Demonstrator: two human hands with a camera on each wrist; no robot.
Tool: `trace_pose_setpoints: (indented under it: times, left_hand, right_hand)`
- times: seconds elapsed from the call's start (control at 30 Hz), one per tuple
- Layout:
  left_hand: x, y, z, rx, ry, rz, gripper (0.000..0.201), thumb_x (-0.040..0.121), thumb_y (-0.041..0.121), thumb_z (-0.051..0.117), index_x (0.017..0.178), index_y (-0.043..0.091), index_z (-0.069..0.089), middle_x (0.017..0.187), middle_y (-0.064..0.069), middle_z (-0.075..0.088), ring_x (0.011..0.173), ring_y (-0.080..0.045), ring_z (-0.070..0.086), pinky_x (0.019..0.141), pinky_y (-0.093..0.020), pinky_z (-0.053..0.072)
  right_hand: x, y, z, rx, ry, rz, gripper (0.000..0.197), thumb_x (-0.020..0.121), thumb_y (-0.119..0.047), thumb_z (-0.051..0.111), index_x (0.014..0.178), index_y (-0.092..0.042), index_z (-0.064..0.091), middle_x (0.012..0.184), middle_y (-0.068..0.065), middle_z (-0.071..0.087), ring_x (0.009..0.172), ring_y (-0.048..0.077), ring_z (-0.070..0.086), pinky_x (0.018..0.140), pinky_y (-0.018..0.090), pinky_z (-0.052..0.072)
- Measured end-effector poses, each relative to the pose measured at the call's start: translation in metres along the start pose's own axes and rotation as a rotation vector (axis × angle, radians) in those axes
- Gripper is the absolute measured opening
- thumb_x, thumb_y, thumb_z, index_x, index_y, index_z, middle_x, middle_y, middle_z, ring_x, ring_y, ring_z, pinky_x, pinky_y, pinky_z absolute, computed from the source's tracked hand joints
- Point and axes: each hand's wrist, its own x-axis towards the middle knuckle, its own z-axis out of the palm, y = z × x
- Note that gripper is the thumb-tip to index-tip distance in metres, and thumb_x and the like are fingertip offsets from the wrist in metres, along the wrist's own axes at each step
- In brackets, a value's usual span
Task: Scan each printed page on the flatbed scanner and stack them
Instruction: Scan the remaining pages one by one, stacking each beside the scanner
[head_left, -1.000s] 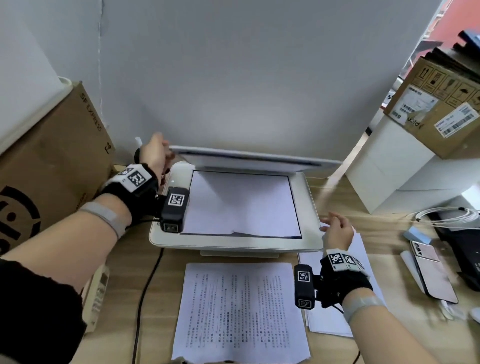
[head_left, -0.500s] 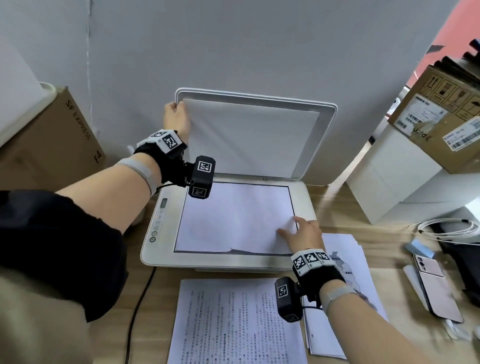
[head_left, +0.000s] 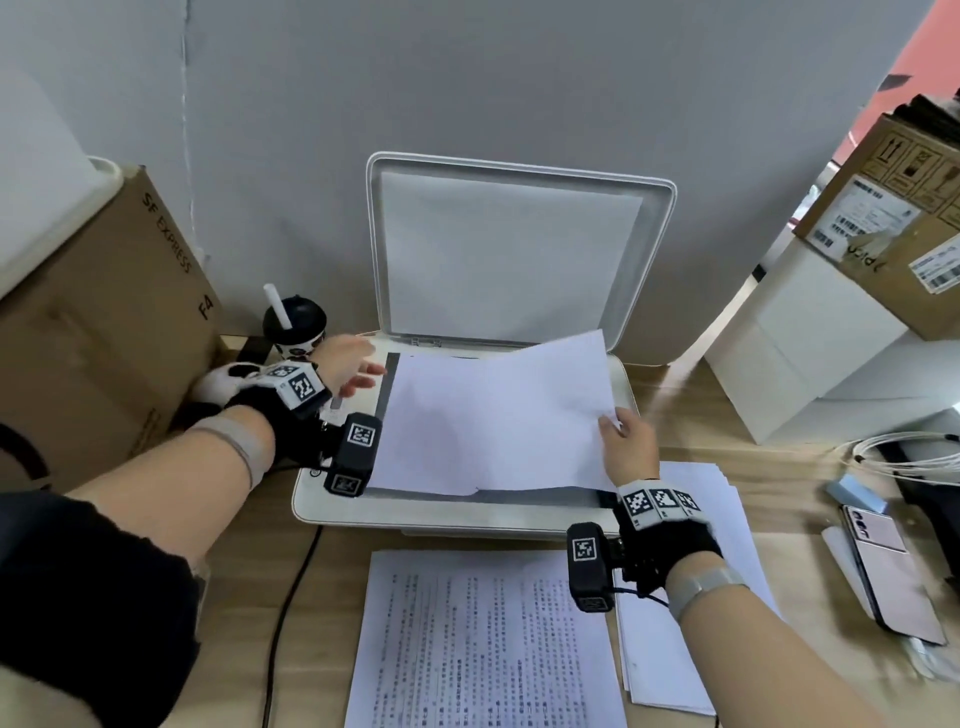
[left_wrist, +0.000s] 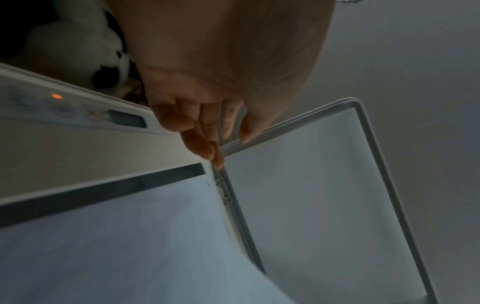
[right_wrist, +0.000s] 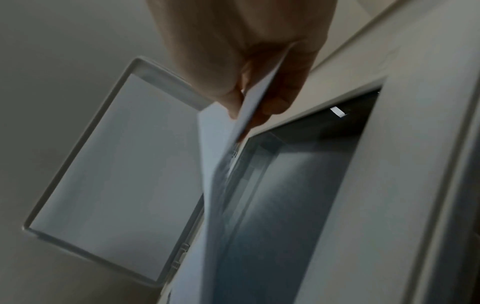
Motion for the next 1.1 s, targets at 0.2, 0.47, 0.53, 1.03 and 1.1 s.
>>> trace_pose_setpoints:
  times: [0.2,0.47,0.53,1.03,1.1]
  left_hand:
    - [-0.012,-0.026,0.003,0.040,-0.102,-0.126,0.009,0.094,0.020,0.052,0.087,0.014,0.050,0.051,-0.002,0.054,0.025,-0.003,0.029,0.031,-0.008,0.019]
    - [-0.035,-0.009,0.004,-0.133,-0.142,0.063,0.012,0.091,0.010,0.054,0.082,0.014,0.060,0.059,0.003,0.069,0.044,-0.004,0.044,0.042,-0.013,0.029]
    - [-0.043,-0.002,-0.001,-0.218,-0.173,0.105,0.026,0.091,0.014,0.050,0.073,0.018,0.068,0.073,0.004,0.074,0.057,-0.006,0.052,0.053,-0.018,0.030]
    - [-0.060,-0.070,0.018,0.210,-0.063,0.081,0.051,0.081,-0.009,0.059,0.129,0.007,0.052,0.121,-0.023,0.060,0.098,-0.031,0.061,0.085,-0.036,0.049]
    - [-0.062,-0.078,0.024,0.238,-0.003,0.089,0.048,0.082,-0.007,0.060,0.128,0.003,0.054,0.124,-0.021,0.059,0.106,-0.033,0.060,0.087,-0.034,0.047]
  right_hand:
    - [-0.010,0.001,-0.017,0.295,-0.031,-0.003,0.015,0.095,-0.006,0.045,0.083,-0.004,0.054,0.069,0.007,0.041,0.060,0.011,0.038,0.060,0.026,0.030]
    - [-0.020,-0.012,-0.044,0.318,0.006,-0.155,0.018,0.092,0.003,0.050,0.091,-0.013,0.058,0.076,0.002,0.056,0.063,-0.001,0.051,0.064,0.015,0.040]
    - [-0.016,-0.011,-0.050,0.312,0.083,-0.173,0.018,0.088,0.001,0.057,0.083,-0.016,0.061,0.078,0.005,0.058,0.064,-0.001,0.053,0.069,0.016,0.043]
    - [-0.056,0.024,-0.049,0.232,-0.084,0.189,0.025,0.091,-0.007,0.055,0.113,-0.018,0.053,0.093,0.009,0.062,0.069,0.017,0.058,0.053,0.026,0.050]
    - [-0.059,0.024,-0.049,0.147,-0.147,0.229,0.022,0.090,-0.006,0.056,0.110,-0.016,0.052,0.084,0.010,0.062,0.054,0.013,0.055,0.038,0.019,0.043]
